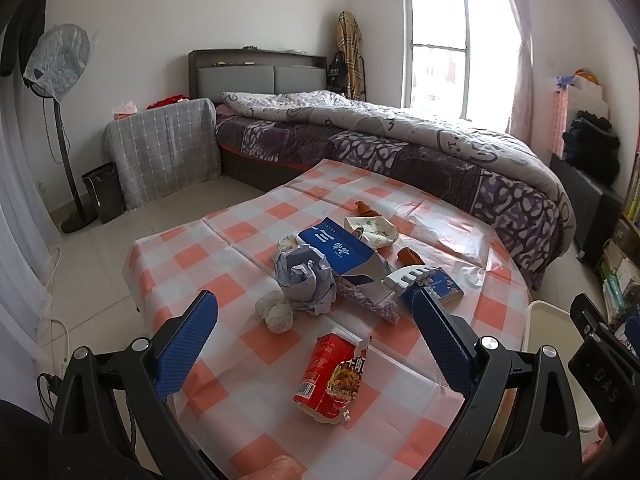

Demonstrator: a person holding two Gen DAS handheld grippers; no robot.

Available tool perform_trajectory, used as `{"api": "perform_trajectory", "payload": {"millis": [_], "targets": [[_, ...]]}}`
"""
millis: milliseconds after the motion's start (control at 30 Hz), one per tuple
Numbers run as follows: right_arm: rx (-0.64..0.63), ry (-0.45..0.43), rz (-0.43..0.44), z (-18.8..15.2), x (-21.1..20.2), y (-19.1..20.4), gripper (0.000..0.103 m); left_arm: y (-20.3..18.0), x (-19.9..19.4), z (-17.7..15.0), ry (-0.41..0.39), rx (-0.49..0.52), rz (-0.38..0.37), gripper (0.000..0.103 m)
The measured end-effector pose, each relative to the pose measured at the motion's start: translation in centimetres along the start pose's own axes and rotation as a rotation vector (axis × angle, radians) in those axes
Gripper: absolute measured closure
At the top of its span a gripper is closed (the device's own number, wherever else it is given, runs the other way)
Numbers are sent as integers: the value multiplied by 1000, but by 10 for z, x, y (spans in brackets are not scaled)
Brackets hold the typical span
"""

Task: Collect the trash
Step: 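Move both tools toward the trash on the checked tablecloth, then grasp the red noodle cup with the left tool while the right tool grasps a blue carton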

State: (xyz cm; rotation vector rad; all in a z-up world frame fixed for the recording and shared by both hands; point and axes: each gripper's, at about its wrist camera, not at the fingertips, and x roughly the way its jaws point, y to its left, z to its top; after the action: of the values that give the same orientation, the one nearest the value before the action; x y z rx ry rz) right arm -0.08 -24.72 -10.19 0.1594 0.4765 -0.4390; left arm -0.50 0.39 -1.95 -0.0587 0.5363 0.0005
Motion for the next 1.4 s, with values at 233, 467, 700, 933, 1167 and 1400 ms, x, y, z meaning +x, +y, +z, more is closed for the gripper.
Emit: {"api": "perform_trajectory", "payload": {"millis": [233,467,700,933,1167,1400], "targets": [[-62,205,-14,22,9,25,7,25,40,18,316,-143,-64,8],[-56,401,70,47,43,35,7,42,95,46,432,-119,-310,7],[54,578,102,55,98,23,7,37,146,15,791,33,-263,7],[142,693,180,48,142,30,7,0,155,-17,885,149,-275,10],[285,829,246,15,185,42,7,-15,164,-33,904,218,-244,40],[516,925,377,2,213,68,15,-27,162,-26,867,265,-275,52]]}}
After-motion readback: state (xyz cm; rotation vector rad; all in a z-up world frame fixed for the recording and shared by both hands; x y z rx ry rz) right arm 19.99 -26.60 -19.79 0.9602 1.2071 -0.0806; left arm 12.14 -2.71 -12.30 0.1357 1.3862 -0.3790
